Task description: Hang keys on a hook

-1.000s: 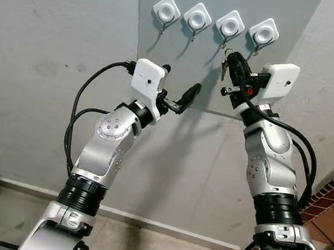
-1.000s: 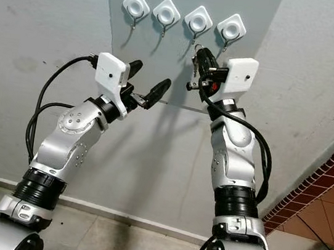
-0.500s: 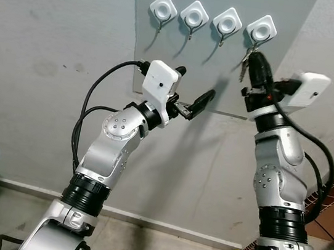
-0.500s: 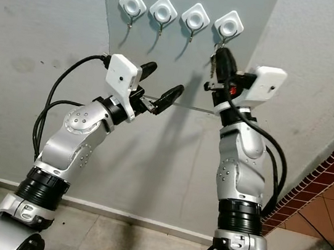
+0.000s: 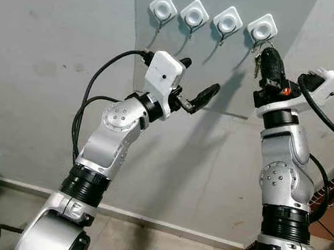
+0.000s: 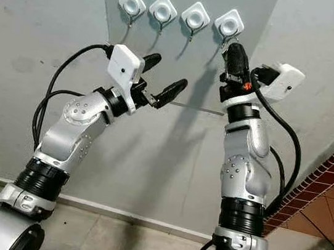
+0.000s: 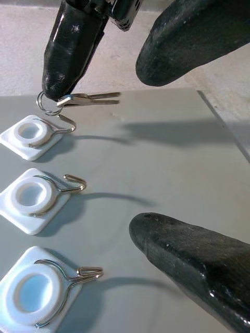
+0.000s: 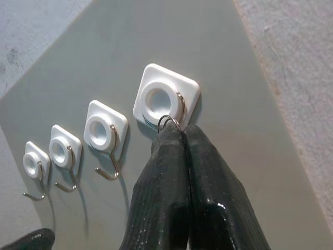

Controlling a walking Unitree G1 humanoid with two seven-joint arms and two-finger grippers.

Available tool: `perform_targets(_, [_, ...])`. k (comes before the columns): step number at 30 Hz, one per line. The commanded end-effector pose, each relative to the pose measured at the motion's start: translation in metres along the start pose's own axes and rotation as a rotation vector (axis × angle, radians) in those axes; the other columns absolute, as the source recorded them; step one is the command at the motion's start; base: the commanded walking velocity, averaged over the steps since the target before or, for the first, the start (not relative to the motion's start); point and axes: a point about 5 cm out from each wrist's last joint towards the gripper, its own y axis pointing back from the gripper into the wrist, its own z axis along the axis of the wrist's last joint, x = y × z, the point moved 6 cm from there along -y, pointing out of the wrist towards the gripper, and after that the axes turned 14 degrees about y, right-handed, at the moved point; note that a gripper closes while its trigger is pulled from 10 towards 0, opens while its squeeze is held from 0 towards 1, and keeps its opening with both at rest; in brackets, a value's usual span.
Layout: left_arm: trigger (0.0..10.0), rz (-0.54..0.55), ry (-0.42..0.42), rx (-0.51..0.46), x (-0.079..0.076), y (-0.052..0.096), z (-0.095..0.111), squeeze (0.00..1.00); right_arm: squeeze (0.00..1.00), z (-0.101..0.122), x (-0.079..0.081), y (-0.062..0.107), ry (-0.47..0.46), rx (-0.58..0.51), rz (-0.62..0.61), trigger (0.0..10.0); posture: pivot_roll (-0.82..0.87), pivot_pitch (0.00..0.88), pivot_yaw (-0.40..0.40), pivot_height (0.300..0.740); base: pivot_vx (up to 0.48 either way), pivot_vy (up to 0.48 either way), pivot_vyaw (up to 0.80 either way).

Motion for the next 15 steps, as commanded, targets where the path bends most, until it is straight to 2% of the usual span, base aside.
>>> perform_targets(1, [10.0, -0.002, -0.023, -0.003, 0.002, -0.001, 0.004, 0.0, 0.0, 0.014, 0.007, -0.007, -0.007, -0.039, 0.03, 10.0, -0.09, 0.0, 0.015, 0.74, 0.0, 0.0, 0.0])
perform_targets(8, [10.0, 0.004, -0.023, -0.005, 0.003, 0.0, 0.004, 0.0, 0.0, 0.011, 0.011, -0.006, -0.007, -0.024, 0.046, 10.0, -0.09, 0.0, 0.012, 0.74, 0.0, 0.0, 0.0])
perform_targets(15, [10.0, 0.009, -0.025, -0.003, 0.004, 0.001, 0.004, 0.0, 0.0, 0.001, 0.0, 0.007, 0.03, 0.022, 0.007, 10.0, -0.09, 0.0, 0.013, 0.74, 0.0, 0.0, 0.0])
